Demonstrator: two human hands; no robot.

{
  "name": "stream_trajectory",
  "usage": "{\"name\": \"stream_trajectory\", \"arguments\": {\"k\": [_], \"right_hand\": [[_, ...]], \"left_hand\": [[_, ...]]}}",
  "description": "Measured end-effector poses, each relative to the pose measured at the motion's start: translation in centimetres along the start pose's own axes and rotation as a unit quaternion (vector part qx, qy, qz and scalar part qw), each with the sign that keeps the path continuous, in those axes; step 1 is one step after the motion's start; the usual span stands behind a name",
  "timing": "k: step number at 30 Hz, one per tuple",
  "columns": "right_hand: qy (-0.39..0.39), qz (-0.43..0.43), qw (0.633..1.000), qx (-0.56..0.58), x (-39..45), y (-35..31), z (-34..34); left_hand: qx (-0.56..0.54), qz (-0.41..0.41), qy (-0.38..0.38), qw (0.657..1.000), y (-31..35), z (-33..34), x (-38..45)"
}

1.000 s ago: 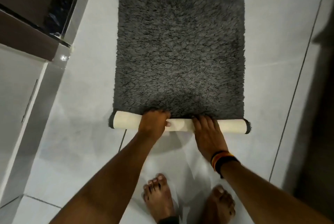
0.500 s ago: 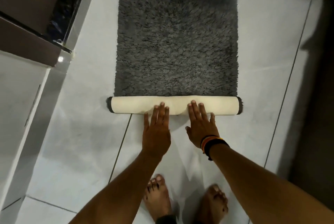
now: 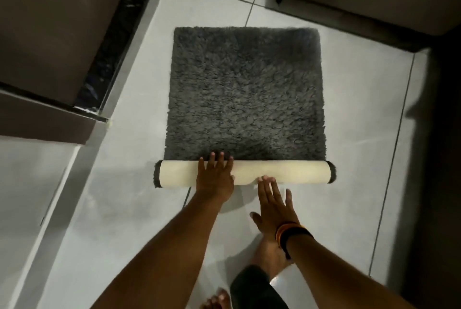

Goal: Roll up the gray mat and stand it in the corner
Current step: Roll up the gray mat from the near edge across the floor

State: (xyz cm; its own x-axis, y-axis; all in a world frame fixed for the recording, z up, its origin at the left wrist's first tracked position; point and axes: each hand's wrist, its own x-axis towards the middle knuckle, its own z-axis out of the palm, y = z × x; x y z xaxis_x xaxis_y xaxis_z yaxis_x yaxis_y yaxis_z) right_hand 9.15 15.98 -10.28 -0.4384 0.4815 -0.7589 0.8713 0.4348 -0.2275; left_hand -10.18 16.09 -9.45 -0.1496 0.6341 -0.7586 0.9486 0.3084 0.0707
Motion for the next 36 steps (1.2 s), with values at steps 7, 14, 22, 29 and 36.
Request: {"name": "stream_trajectory", "arguments": {"k": [7,14,22,29,36], "right_hand": [[-0.025,0.004,1.0,0.013,3.7,0.2,-7.8],[-0.064,-0.015,0.998,0.011,3.8,0.8,-10.8],[-0.055,0.024,0.998,-0.034,6.5,1.0,-9.7],[-0.051,0.035,0.997,-0.043,9.2,0.6,-13.7],[0.104,0.069,0.992,0.008,6.5,-2.9,-12.3]], "left_hand": [[-0.08,0.019,0.028,0.996,2.8,-0.2,-5.1],[-0.056,-0.027,-0.029,0.998,0.0,-7.3,3.5],[-0.081,0.073,0.079,0.991,-1.6,-5.6,3.0],[-0.062,0.061,0.01,0.996,-2.4,-3.0,2.0],[-0.081,0.097,0.051,0.991,-4.4,-9.1,7.8]]}}
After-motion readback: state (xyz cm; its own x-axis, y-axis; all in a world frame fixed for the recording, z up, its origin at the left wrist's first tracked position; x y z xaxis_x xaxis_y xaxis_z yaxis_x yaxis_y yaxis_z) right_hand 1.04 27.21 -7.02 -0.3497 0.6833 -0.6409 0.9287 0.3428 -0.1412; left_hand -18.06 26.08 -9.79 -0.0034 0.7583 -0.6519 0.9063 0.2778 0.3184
